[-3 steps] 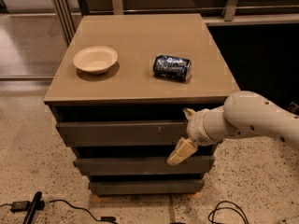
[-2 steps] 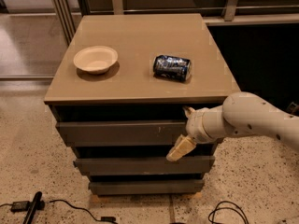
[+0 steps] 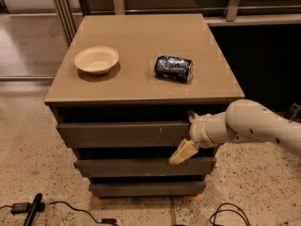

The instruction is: Open top drawer

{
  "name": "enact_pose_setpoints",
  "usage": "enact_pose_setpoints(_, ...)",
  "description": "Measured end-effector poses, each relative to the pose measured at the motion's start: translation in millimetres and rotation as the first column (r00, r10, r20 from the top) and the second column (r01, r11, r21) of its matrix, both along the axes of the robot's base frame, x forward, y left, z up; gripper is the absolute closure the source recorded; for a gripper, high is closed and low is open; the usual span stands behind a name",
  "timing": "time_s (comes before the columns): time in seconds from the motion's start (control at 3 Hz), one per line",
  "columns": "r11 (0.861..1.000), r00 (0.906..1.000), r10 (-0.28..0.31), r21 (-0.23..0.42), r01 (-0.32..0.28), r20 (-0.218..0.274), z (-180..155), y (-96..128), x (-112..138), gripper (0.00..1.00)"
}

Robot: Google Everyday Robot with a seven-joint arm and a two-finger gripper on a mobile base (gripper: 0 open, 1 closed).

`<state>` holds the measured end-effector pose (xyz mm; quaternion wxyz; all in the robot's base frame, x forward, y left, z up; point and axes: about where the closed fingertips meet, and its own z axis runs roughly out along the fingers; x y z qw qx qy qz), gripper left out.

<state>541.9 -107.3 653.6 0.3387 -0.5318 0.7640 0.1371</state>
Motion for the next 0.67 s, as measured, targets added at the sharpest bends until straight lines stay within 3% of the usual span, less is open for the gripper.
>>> enact_pose_setpoints(0.33, 1.0, 0.9998, -0.007, 0.017, 0.007, -0.018, -4.0, -2.5, 0.9, 0.0)
enact_pose_setpoints(0.67, 1.0, 0.9998, -0.007, 0.017, 0.007, -0.018, -3.9, -2.4, 0.9, 0.17)
